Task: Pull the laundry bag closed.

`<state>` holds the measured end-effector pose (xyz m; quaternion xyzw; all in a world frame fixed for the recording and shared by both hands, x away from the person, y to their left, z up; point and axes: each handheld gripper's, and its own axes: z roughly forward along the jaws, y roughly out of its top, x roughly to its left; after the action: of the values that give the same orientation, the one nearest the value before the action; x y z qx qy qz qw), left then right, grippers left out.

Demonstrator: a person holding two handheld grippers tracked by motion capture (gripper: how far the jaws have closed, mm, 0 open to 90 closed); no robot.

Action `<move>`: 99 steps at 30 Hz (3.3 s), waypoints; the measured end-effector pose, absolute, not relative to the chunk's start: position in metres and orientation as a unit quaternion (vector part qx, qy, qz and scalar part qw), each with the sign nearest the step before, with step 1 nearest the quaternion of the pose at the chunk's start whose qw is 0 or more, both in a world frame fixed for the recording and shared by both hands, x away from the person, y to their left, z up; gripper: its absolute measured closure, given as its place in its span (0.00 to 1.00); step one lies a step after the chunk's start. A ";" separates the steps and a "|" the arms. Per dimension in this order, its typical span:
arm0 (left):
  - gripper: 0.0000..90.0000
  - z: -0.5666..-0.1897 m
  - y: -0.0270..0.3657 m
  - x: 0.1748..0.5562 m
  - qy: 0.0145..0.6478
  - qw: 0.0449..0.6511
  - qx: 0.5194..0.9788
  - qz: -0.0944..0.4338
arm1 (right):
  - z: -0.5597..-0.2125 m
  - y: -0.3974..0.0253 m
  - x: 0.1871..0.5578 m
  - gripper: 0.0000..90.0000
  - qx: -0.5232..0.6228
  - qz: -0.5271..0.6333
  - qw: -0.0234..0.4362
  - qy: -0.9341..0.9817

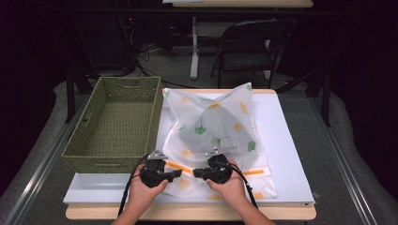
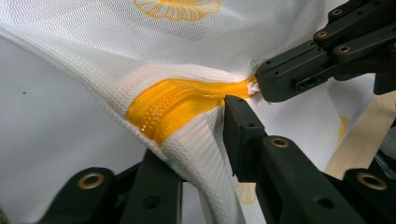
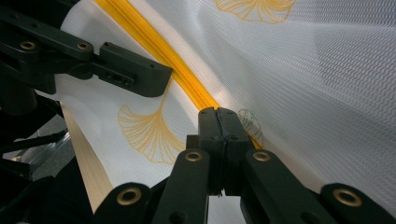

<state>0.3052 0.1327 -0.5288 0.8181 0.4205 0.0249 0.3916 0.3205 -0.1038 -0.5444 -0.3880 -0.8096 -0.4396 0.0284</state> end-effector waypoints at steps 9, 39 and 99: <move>0.97 -0.528 0.135 0.303 0.424 0.394 0.815 0.028 | -0.542 -0.099 0.321 1.00 -0.386 -0.443 0.027 -0.809; 0.98 -0.527 0.147 0.302 0.435 0.386 0.812 0.038 | -0.540 -0.125 0.319 1.00 -0.408 -0.421 -0.010 -0.810; 0.85 -0.532 0.165 0.289 0.440 0.337 0.830 0.062 | -0.547 -0.296 0.284 0.99 -0.559 -0.362 -0.123 -0.736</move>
<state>0.2893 0.1645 -0.5325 0.8300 0.4403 0.0620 0.3367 0.2843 -0.2958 -0.5467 -0.5591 -0.7357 -0.3619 -0.1229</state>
